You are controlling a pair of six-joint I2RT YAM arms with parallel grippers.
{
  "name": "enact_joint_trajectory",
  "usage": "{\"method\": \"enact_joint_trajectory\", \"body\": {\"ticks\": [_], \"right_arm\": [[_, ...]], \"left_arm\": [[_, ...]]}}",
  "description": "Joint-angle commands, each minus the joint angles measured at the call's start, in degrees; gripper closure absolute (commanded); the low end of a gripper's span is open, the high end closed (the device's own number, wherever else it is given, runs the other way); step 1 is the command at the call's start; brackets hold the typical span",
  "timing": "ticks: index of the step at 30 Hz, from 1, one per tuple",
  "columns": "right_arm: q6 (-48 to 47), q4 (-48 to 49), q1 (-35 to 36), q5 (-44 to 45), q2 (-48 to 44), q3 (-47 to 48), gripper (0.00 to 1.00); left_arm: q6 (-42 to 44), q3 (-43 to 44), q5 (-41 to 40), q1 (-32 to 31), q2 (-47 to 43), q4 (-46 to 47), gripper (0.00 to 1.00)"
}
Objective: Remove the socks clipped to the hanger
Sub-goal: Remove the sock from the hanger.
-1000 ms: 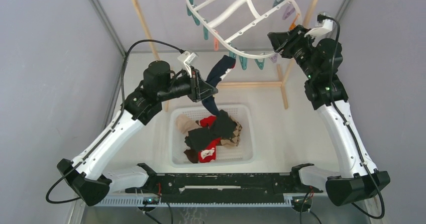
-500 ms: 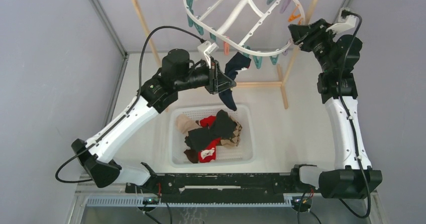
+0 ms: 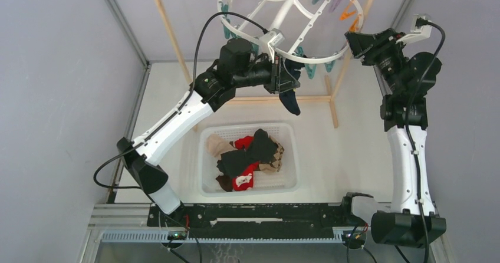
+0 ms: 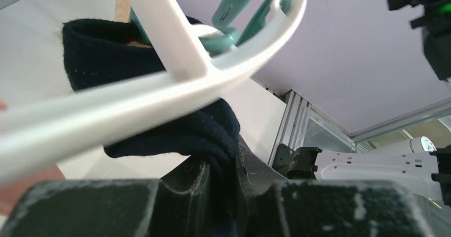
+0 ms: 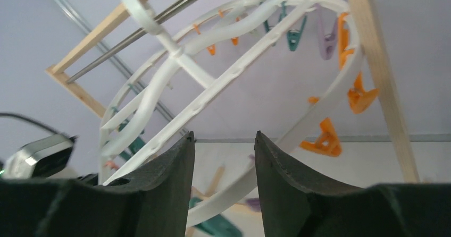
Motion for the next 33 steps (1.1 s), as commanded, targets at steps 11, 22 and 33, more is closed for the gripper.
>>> {"method": "enact_joint_trajectory", "body": {"ticks": [11,22,33], "right_arm": [[-4.8,-8.5,14.87,-6.94,-10.58,-2.73,0.48],[-10.4,-11.56,32.71,4.13,-7.39,-2.72,0.48],[-12.57,-10.81,35.64,13.28,-4.76,-2.73,0.48]], "left_arm": [[1.5,-1.85,-0.81,-0.4,-2.68,-0.35,0.82],[1.15,-13.3,-2.33,-0.35,-10.01,3.12,0.82],[1.24,-22.16,-3.31,0.82,-17.92,4.32,0.82]]}}
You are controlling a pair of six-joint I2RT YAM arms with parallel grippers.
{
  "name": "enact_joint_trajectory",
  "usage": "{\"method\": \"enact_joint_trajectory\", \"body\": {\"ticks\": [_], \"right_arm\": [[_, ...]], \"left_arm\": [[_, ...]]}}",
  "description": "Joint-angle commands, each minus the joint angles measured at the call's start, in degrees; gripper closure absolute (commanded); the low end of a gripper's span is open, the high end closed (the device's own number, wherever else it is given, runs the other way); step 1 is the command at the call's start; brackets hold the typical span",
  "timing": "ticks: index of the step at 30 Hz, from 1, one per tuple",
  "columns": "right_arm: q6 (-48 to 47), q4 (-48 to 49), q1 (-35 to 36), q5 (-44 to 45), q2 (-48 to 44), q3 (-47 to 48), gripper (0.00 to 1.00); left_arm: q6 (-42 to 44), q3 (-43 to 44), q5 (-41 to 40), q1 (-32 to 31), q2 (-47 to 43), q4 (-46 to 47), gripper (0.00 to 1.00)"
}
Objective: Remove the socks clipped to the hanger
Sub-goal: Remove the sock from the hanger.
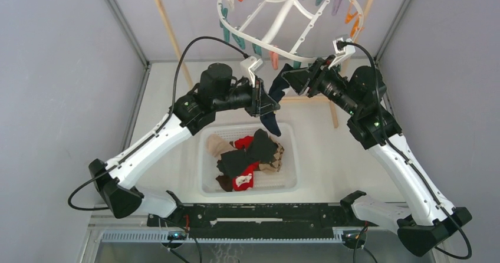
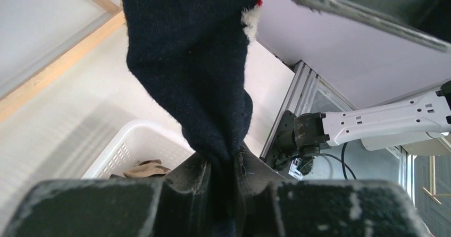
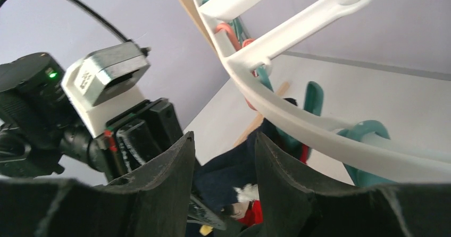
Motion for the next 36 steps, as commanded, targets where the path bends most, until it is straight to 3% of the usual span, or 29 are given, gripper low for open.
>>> {"method": "enact_joint_trajectory", "body": {"ticks": [1,21,36], "right_arm": [[-2.0,2.07,0.56,4.3,0.0,0.41,0.48],[-3.26,1.04,-0.55,5.89,-0.27,0.15,0.46],[-5.52,11.45,0.87,12.26,-2.54,-7.92,0.4]], "left_arm": [[0.75,-2.99,-0.71,0.86,-4.39,3.49,0.82],[0.2,-7.82,0.88,4.15,-8.74,4.23,0.82],[-0.33,-7.34,3.97,4.36,-9.39,4.31,0.82]]}}
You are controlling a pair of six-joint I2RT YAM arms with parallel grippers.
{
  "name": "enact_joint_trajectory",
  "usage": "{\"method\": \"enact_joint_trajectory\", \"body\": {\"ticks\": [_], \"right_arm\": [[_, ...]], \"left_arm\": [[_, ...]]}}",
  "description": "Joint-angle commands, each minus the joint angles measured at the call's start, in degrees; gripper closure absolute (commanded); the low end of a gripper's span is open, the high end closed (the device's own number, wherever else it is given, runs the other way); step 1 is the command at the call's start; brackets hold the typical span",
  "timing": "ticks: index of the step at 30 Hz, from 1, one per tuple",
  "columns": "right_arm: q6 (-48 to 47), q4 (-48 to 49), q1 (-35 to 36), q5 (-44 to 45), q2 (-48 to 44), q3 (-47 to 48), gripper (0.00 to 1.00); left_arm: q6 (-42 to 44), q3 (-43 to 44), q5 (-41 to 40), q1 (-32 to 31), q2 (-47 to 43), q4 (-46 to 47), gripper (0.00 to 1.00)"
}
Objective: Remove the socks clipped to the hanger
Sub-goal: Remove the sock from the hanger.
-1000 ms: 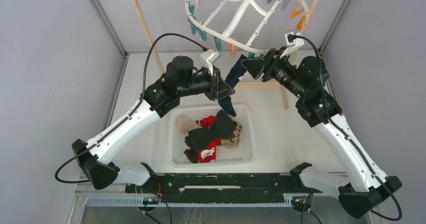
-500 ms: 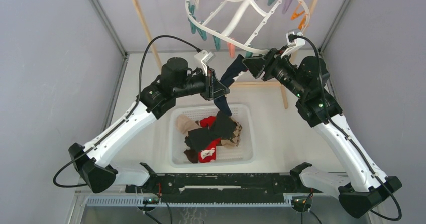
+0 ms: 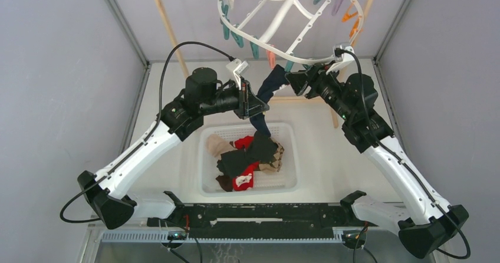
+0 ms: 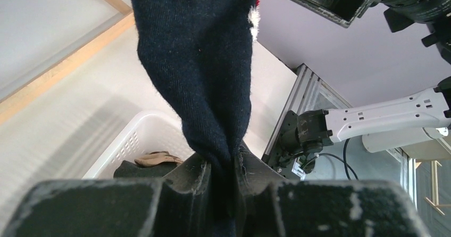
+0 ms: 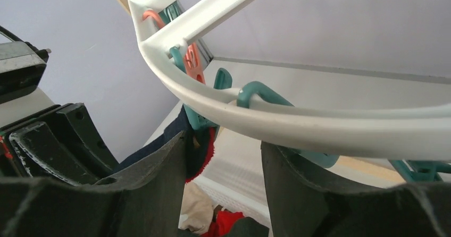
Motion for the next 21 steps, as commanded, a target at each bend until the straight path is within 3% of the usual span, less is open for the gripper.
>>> {"method": "enact_joint_trajectory", "body": {"ticks": [1,21], "right_arm": [[-1.65,8.02,1.06,2.76,-1.81,-1.72,0.4],[1.49,23.8,2.57,1.09,0.61,-6.19,0.4]], "left_arm": [[-0.22,0.07,2.24,0.44,-1.85,2.37,0.82],[-0.57,-0.32,4.68,0.43,-2.08,2.97,0.82]]}}
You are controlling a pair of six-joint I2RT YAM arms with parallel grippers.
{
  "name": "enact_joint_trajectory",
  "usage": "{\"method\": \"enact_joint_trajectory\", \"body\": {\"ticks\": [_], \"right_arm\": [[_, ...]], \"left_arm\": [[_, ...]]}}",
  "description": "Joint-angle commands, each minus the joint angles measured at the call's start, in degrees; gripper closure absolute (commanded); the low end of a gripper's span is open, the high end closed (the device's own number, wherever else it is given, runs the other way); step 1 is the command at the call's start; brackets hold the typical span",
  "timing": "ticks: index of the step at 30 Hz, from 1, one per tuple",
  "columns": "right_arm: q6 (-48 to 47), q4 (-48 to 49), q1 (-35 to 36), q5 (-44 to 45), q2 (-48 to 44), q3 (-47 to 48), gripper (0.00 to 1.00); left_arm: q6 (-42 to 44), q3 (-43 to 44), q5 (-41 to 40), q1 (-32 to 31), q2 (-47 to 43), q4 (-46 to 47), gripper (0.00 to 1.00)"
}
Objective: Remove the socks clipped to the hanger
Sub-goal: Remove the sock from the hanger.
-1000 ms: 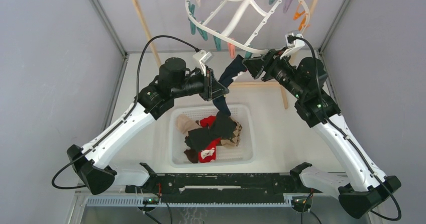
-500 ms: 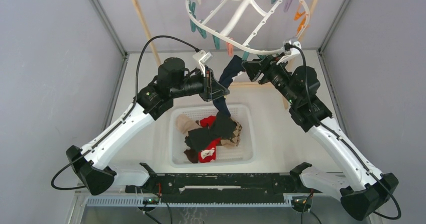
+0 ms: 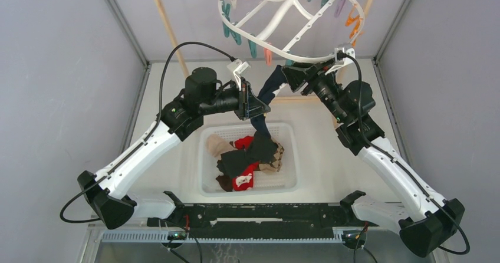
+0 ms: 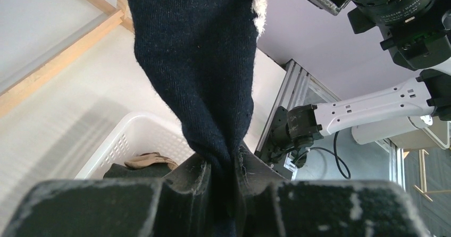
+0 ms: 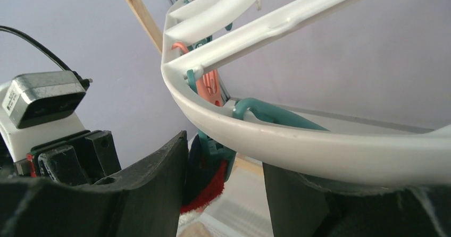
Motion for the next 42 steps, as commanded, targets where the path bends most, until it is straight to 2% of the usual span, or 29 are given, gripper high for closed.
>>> {"method": "enact_joint_trajectory", "body": {"ticks": [1,25,42], "right_arm": [[1.66,6.47,0.52,-0.38,0.82,0.2,0.4],[4.27,19.38,1.61,4.18,3.28,-4.16,0.4],[6.25,22.55,1.62,4.36,4.44,-4.15,0.42]], "left_arm": [[-0.16,-0.33,1.4,0.41,-2.0,2.45,0.82],[0.31,-0.37,2.18,0.35,-2.65,1.78,0.81],[0.44,-1.25,2.54,0.38,-2.53,1.84,0.81]]}}
